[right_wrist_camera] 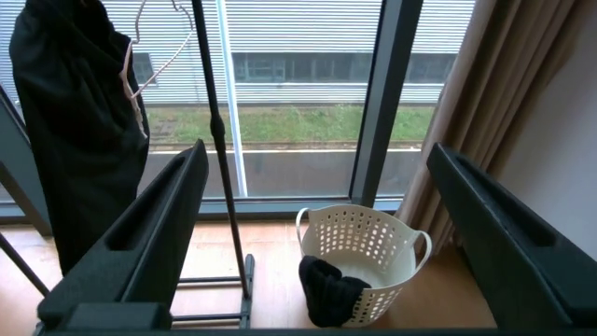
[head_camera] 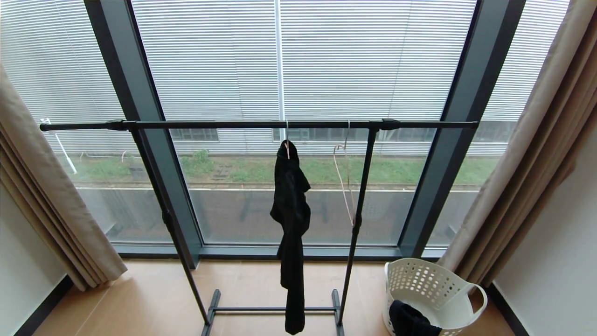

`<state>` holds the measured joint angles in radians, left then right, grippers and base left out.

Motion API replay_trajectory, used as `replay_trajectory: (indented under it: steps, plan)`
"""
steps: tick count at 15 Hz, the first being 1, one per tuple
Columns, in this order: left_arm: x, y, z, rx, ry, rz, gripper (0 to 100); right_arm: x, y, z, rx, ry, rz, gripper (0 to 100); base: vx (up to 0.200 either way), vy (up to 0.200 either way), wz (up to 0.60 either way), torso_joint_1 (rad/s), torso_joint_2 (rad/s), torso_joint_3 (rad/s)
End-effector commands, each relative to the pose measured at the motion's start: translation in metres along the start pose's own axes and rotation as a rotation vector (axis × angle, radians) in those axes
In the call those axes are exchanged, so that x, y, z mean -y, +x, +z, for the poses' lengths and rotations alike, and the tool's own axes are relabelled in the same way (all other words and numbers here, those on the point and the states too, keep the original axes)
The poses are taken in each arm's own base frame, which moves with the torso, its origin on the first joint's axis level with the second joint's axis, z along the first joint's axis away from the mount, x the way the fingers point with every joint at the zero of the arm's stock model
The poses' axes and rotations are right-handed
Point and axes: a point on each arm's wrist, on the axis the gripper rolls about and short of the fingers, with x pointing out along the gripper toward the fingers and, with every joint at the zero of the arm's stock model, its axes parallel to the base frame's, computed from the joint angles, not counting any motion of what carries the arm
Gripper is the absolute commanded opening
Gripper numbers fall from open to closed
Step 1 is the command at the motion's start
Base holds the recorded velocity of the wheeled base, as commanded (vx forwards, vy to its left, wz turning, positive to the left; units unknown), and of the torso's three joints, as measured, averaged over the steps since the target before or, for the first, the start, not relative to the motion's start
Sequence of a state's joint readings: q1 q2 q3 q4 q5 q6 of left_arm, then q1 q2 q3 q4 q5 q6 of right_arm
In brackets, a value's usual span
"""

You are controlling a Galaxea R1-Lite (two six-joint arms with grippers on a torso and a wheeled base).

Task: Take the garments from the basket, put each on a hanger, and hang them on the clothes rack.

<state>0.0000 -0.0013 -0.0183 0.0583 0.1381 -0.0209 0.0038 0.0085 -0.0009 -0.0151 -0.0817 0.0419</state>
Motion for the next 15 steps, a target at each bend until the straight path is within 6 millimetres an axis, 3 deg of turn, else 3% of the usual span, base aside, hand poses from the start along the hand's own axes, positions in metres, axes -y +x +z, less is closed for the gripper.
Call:
replay_trajectory:
  steps: [1,9,15]
  plan:
    - [0.0,0.0001,0.0001,-0.001,0.0,0.0,100,0.0,0.0001,-0.0004,-0.003,0.005,0.003,100,0.0,0.0,0.0,0.0,0.0,0.0]
    - [0.0003,0.0,0.0003,-0.002,-0.007,-0.018,100,0.0002,0.0046,0.0004,-0.064,0.004,0.035,100,0.0,0.0,0.0,-0.006,0.01,0.009]
    - [0.0003,-0.0002,0.0007,0.0,-0.007,-0.018,100,0.0002,0.0046,0.0003,-0.066,0.006,0.035,100,0.0,0.0,0.0,-0.139,0.32,0.165]
